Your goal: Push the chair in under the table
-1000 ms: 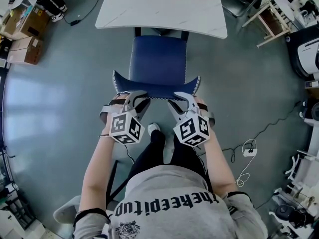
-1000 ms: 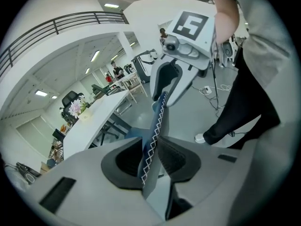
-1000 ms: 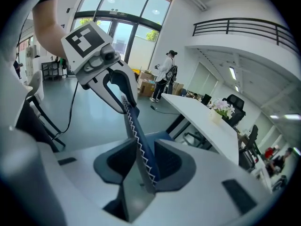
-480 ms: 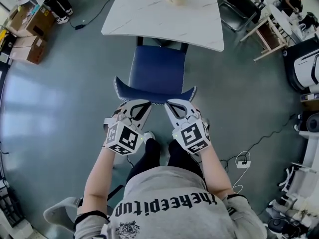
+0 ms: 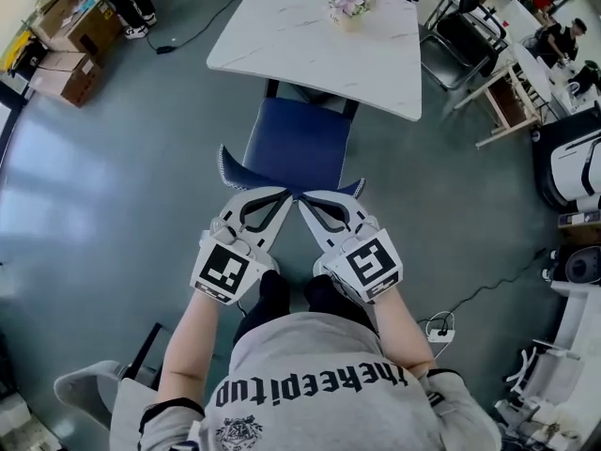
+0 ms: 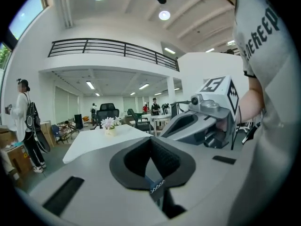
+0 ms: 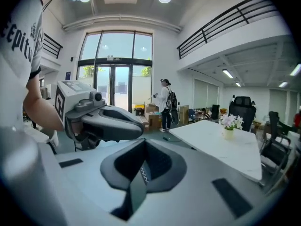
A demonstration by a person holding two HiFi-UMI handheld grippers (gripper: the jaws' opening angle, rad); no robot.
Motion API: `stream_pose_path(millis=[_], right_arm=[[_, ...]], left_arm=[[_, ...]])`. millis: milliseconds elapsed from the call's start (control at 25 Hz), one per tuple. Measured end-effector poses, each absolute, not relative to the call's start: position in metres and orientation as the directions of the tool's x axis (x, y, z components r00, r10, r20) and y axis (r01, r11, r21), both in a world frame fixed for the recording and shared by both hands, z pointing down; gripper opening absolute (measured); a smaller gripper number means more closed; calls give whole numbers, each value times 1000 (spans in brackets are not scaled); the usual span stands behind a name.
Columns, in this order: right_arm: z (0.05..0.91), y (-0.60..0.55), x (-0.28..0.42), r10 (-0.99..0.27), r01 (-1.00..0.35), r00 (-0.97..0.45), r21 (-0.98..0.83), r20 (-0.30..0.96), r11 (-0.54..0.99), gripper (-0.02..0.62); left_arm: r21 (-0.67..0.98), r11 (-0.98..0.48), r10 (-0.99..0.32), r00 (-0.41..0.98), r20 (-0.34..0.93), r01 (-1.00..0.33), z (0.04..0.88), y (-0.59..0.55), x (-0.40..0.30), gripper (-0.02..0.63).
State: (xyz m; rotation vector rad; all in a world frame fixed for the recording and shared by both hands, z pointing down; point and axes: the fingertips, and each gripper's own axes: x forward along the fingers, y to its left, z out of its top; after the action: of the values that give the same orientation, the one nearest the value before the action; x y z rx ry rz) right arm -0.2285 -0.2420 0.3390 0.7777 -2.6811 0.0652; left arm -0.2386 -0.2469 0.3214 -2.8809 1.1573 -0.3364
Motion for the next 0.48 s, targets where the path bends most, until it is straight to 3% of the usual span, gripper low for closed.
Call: stream_pose_path(millis=[480], right_arm=[[297, -226, -218, -474, -486, -853, -2, 217, 874, 11]], left_arm=[[-48, -669, -743, 665, 75, -742, 286, -227, -233, 15]])
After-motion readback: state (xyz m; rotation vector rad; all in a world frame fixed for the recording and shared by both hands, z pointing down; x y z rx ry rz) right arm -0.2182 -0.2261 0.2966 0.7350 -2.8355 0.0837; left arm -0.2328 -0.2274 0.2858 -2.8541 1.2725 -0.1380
